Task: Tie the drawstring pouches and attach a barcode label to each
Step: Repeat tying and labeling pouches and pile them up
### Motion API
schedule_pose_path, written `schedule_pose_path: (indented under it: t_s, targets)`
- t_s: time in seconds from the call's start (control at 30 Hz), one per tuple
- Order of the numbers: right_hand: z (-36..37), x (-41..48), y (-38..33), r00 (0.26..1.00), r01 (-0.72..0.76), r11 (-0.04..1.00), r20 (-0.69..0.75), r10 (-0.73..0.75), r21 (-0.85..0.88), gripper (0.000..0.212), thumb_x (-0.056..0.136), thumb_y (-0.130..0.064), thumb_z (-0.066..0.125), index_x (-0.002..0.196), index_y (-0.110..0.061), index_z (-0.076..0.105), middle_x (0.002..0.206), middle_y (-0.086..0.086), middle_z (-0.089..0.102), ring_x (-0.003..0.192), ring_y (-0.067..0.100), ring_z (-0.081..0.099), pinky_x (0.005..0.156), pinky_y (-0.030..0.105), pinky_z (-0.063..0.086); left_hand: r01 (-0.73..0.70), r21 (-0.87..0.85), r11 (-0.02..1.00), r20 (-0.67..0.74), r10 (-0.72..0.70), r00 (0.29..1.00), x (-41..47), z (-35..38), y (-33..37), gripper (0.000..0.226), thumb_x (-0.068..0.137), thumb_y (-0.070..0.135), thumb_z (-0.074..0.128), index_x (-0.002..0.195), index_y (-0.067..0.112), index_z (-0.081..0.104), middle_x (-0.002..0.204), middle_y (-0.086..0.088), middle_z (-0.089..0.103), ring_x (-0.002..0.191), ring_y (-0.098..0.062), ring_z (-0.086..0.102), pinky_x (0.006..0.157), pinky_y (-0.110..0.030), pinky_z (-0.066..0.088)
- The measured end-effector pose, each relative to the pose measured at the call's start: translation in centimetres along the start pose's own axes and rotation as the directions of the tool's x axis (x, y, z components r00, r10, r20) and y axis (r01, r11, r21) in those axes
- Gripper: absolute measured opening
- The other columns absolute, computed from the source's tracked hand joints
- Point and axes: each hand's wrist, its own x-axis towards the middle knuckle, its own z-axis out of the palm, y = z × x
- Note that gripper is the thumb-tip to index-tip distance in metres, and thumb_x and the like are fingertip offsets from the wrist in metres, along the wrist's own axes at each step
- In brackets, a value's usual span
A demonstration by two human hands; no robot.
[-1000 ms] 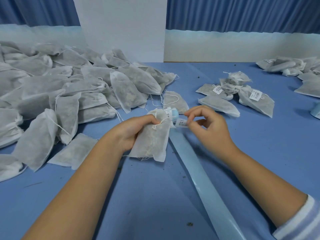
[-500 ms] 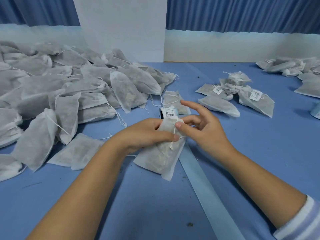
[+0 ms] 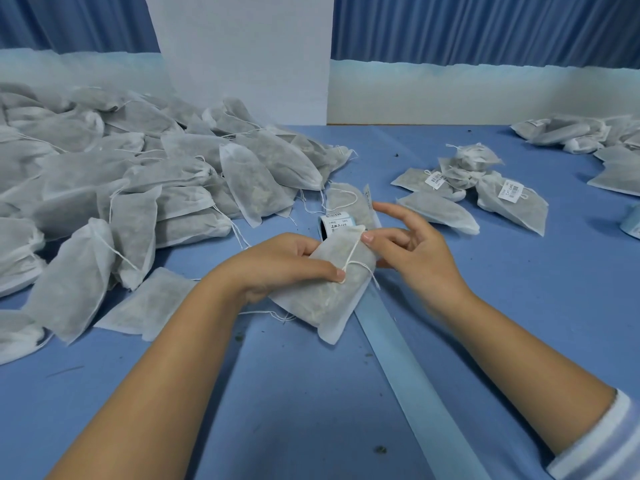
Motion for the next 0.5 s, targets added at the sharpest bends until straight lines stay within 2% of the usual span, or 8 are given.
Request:
schedule_pose_path:
  t_s: [0.07,0.1,0.13,0.2,0.27,0.37,0.5]
  targets:
    - [0.00,0.05,0.00,0.997,0.051,0.997,-0.054,-0.054,-0.054,0.033,0.086,-0.013,0.072,0.114,-0.028,0.065,0.091,0.002,0.071,0.084,0.011,0.063,0.071,0.024,0.055,0.018,-0.001,1.000,-0.046,-0.018,0.999,0.06,0.08,-0.02,0.015,0.079,0.025,0.079,0.087,0.014,0.074,0.080,-0.003,0.074,0.062,-0.012,0.068,0.051,-0.021,0.052]
    - [-0.05,0.07,-0.10,0.993,0.081,0.994,-0.085,-0.086,-0.067,0.029,0.087,-0.012,0.071,0.111,-0.027,0.067,0.086,-0.001,0.067,0.082,0.009,0.060,0.069,0.023,0.054,0.027,-0.005,1.000,-0.079,-0.028,0.997,0.04,0.08,0.02,0.019,0.079,0.025,0.080,0.089,0.010,0.073,0.078,-0.005,0.073,0.059,-0.013,0.067,0.049,-0.021,0.051]
    - [-0.09,0.07,-0.23,0.988,0.104,0.992,-0.111,-0.111,-0.070,0.024,0.088,-0.012,0.070,0.107,-0.026,0.069,0.083,-0.004,0.062,0.079,0.008,0.057,0.068,0.022,0.053,0.033,-0.009,0.999,-0.114,-0.034,0.993,0.06,0.04,-0.01,0.029,0.076,0.027,0.082,0.093,0.005,0.073,0.080,-0.007,0.074,0.062,-0.015,0.068,0.055,-0.024,0.054]
    - [-0.19,0.02,-0.54,0.982,0.116,0.991,-0.140,-0.125,-0.068,0.013,0.088,-0.013,0.070,0.095,-0.023,0.070,0.079,-0.006,0.060,0.073,0.007,0.054,0.064,0.020,0.051,0.046,-0.001,0.999,-0.178,-0.045,0.983,0.11,-0.03,-0.04,0.049,0.065,0.034,0.081,0.098,0.000,0.071,0.087,-0.009,0.075,0.075,-0.020,0.069,0.078,-0.038,0.056]
    - [-0.17,-0.10,-0.77,0.986,0.098,0.993,-0.125,-0.106,-0.068,0.007,0.087,-0.013,0.070,0.085,-0.020,0.070,0.071,-0.010,0.062,0.065,0.006,0.051,0.060,0.017,0.046,0.049,0.001,0.999,-0.208,-0.047,0.977,0.14,0.08,0.03,0.051,0.061,0.035,0.078,0.099,0.002,0.072,0.094,-0.011,0.076,0.083,-0.024,0.070,0.092,-0.046,0.054]
    - [0.25,-0.40,-0.89,0.998,0.059,0.994,-0.014,-0.061,-0.090,0.009,0.088,-0.009,0.068,0.082,-0.015,0.070,0.060,-0.016,0.060,0.055,0.002,0.048,0.056,0.012,0.042,0.043,-0.013,0.999,-0.205,-0.044,0.978,0.19,0.35,0.09,0.046,0.063,0.031,0.074,0.100,0.005,0.073,0.100,-0.014,0.075,0.088,-0.024,0.070,0.097,-0.048,0.051]
    - [0.74,-0.65,-0.69,0.997,0.023,0.994,0.073,-0.016,-0.103,0.014,0.088,-0.007,0.067,0.077,-0.016,0.070,0.058,-0.008,0.056,0.053,0.007,0.044,0.053,0.016,0.039,0.025,0.004,1.000,-0.194,-0.024,0.981,0.18,0.71,0.25,0.041,0.064,0.029,0.070,0.101,0.011,0.075,0.106,-0.014,0.074,0.089,-0.021,0.068,0.098,-0.047,0.050]
